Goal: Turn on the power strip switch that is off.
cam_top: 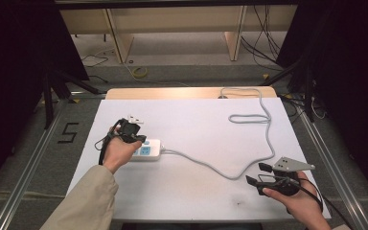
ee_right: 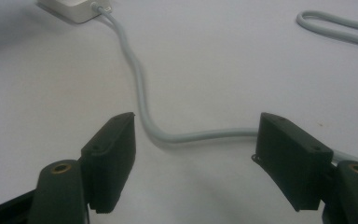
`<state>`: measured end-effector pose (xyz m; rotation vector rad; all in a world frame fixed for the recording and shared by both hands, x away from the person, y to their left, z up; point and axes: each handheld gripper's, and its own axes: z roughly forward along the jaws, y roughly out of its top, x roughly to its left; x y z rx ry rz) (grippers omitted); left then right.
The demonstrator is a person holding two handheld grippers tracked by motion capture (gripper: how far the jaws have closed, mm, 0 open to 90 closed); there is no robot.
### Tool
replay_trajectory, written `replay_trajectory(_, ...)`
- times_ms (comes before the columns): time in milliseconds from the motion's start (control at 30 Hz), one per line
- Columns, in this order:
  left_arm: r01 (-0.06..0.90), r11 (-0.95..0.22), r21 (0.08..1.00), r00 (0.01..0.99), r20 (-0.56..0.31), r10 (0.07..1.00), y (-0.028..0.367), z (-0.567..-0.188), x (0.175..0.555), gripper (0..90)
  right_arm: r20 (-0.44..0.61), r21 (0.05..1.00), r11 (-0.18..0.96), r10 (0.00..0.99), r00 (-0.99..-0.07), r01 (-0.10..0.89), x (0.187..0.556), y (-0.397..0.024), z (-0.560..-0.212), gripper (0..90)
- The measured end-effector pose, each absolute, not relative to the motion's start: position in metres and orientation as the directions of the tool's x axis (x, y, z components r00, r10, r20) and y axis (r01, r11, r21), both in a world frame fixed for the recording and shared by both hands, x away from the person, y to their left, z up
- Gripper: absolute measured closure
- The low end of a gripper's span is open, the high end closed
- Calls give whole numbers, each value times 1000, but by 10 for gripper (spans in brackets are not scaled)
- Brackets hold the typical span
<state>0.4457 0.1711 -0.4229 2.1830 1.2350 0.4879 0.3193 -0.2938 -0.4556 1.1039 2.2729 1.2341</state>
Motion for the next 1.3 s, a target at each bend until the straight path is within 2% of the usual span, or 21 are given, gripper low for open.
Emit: replay_trajectory(1300, 678, -402, 615, 492, 27, 870, 170, -425, 464, 898, 76, 817, 325, 759, -647, 477, 319, -294, -456, 290)
